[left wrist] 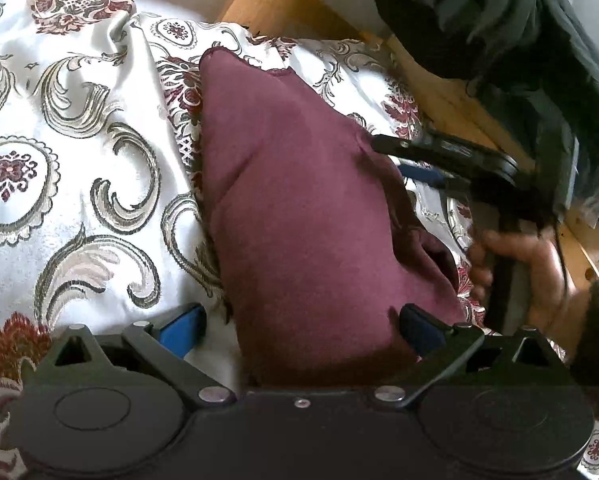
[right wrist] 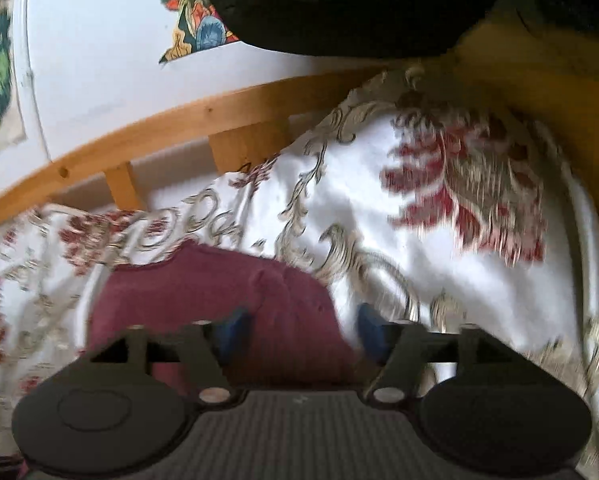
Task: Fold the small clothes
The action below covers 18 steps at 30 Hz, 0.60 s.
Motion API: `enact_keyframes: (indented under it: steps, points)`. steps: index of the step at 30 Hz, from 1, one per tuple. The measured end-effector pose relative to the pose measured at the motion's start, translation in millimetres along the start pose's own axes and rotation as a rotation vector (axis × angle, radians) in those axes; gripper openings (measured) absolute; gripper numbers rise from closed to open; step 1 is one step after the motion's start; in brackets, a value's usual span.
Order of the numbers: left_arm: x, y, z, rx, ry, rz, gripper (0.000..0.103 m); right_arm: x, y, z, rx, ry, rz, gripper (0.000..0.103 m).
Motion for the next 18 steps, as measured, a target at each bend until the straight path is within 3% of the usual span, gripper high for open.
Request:
enact_keyframes:
  steps: [3, 10, 14, 18]
  points:
    - [0, -1, 0, 0.001, 0.001, 0.000, 0.102, -8, -13, 11, 0.072, 0.060, -0.038, 0.084]
    - [0, -1, -1, 0.002, 0.001, -0.001, 0.102, -10, -42, 31, 0.153, 0.095, -0.087, 0.087]
    - [0, -1, -1, 0.002, 0.002, 0.000, 0.102, -3, -57, 26, 0.082, 0.118, -0.094, 0.101]
    - [1, -1, -1, 0.001, 0.002, 0.002, 0.102, 3, -59, 17, 0.057, 0.085, -0.109, 0.103]
Point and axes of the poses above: each gripper's, at about its wrist camera, not at the fingertips, and x roughly the way its jaws point, z to its right, y to its top, the point moved 7 cm from there along x, roughly the way its jaws point, and after that the axes turned 14 degrees about x, right-handed, at the moved point
